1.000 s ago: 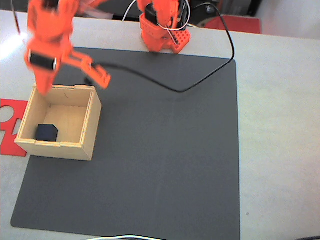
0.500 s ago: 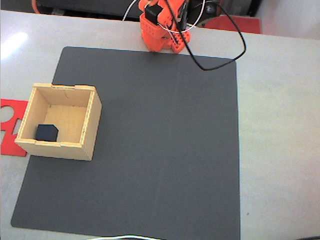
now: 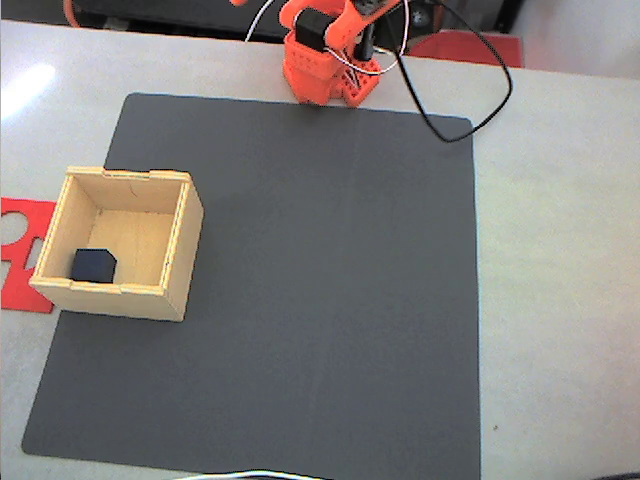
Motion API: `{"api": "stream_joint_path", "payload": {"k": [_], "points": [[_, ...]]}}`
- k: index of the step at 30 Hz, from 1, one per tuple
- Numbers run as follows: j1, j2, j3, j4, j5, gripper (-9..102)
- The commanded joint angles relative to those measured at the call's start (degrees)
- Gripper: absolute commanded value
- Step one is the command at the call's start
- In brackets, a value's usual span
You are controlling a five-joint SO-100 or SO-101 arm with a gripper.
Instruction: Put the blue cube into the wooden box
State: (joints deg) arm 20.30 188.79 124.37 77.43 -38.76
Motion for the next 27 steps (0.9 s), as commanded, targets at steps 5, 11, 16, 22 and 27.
{"api": "stream_joint_path", "payload": {"k": [5,11,16,22,27], "points": [[-10.8,2.5,7.7,-0.4,5.6,0],[-15.1,2.5,19.5,-5.7,11.6,0],[-15.5,2.5,34.0,-10.7,13.0,0],[-14.2,2.5,45.3,-13.8,19.7,0],[-14.2,2.5,50.1,-15.3,22.4,0]]}}
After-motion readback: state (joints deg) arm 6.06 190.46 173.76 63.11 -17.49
